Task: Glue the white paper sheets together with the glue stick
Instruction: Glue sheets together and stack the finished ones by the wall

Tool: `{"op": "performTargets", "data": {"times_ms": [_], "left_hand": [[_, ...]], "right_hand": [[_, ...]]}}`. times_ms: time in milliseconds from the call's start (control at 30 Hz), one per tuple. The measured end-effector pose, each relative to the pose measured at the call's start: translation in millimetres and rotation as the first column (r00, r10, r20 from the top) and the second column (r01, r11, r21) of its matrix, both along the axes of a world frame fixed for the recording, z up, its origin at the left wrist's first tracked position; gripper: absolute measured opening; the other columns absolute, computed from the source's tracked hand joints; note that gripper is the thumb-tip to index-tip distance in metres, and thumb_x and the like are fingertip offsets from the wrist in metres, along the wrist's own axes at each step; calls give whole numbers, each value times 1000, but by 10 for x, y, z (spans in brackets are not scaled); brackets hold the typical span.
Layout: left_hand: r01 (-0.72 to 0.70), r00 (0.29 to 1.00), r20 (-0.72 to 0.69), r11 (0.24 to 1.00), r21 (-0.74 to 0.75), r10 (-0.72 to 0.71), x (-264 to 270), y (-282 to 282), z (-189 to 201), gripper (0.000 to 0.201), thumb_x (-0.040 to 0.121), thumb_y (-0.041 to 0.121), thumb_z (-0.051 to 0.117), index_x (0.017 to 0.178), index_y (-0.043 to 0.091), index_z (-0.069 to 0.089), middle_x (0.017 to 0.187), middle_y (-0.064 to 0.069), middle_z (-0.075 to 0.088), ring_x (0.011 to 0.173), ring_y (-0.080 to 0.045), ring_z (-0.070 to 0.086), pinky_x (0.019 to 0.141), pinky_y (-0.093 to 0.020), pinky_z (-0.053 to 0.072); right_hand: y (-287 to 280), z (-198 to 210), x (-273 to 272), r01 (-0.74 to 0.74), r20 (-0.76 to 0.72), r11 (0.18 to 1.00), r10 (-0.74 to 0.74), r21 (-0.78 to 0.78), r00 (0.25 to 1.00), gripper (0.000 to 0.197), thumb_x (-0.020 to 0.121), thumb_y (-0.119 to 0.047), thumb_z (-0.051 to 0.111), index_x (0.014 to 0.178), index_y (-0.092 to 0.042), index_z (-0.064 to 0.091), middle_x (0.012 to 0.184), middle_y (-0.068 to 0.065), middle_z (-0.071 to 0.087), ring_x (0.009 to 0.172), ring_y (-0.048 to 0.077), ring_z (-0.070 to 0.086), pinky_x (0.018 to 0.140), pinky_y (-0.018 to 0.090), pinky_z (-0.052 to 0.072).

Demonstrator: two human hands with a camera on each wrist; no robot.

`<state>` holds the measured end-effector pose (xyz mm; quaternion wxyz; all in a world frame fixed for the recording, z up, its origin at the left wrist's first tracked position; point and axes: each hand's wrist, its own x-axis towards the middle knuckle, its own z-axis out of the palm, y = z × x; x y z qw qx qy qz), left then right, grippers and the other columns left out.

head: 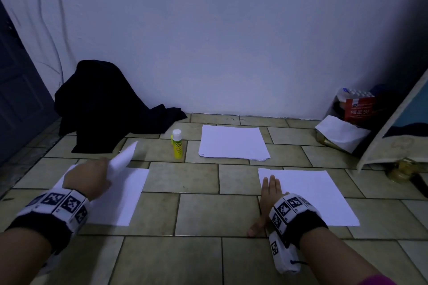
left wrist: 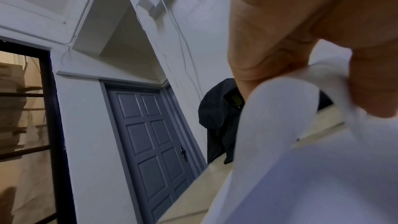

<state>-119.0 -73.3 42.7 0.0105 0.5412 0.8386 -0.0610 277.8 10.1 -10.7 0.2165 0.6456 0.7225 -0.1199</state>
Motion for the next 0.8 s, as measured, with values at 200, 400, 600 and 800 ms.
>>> {"op": "performTargets", "data": {"times_ms": [200, 400, 600, 800], "left_hand": [[73, 993, -97, 997, -11, -74, 550, -3, 363, 34, 87, 37, 60, 111, 13, 56, 102, -2, 65, 83, -19, 61, 63, -25, 39], [289, 957, 24, 950, -121, -288, 1503, 27, 329, 53, 84, 56, 59, 121, 17, 54, 118, -2, 62, 111, -21, 56, 83, -29, 46], [362, 918, 257, 905, -226, -303, 1892, 264, -56, 85, 73, 80, 52, 124, 12, 49, 125, -8, 55, 113, -24, 53, 90, -34, 43], [465, 869, 318, 846, -261, -379, 1757, 357, -122, 61, 94, 62, 38, 137, 19, 46, 134, -11, 42, 122, -28, 44, 99, -39, 41]], "right_hand": [[44, -30, 16, -6, -6, 1000, 6, -19, 1000, 154, 52, -67, 78, 145, -1, -25, 154, 18, -26, 145, 32, -18, 117, 54, 7], [58, -79, 34, -7, -13, 1000, 7, -14, 1000, 158, 47, -67, 81, 144, -2, -27, 153, 17, -28, 145, 32, -19, 116, 55, 6], [50, 30, -11, 32, -68, 999, -33, -18, 997, 130, 70, -51, 77, 149, -4, -16, 156, 18, -20, 146, 33, -12, 118, 51, 5], [72, 126, -7, 14, -46, 1000, -15, -25, 999, 135, 66, -67, 70, 149, -2, -14, 157, 18, -16, 146, 32, -10, 118, 42, 6]]}}
